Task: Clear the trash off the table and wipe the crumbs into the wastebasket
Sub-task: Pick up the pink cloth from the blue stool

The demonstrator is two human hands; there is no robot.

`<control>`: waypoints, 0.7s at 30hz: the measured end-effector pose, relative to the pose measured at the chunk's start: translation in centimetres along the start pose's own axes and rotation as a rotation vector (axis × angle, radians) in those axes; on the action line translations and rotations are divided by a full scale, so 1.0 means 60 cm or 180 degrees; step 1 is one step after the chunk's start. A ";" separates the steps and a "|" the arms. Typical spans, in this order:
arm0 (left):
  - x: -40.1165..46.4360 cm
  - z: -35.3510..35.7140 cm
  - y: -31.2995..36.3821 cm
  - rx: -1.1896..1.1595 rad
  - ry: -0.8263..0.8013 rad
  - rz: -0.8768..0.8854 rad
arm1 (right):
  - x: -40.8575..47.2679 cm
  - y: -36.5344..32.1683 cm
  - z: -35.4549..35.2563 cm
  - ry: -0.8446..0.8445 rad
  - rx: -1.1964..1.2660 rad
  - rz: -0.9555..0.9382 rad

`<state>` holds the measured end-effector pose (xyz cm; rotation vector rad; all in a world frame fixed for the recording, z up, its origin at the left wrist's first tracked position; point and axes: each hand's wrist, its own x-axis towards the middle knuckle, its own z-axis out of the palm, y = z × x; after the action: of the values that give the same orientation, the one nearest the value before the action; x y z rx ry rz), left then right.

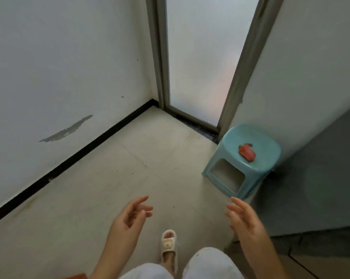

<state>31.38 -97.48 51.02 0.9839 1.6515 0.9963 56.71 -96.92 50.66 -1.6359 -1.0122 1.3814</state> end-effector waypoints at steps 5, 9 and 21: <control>0.167 0.045 0.071 0.0199 -0.0675 0.0123 | 0.101 -0.042 0.006 0.0410 0.0101 0.0188; 0.286 0.104 0.112 0.0314 -0.1076 0.0131 | 0.196 -0.067 -0.023 0.0931 0.0190 0.0279; 0.614 0.389 0.275 0.1035 -0.1834 0.0529 | 0.505 -0.171 -0.199 0.1794 0.0716 0.0297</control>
<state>47.61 -53.81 49.62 1.4832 1.2728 0.4774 70.66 -65.75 49.68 -1.7686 -0.4411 0.9579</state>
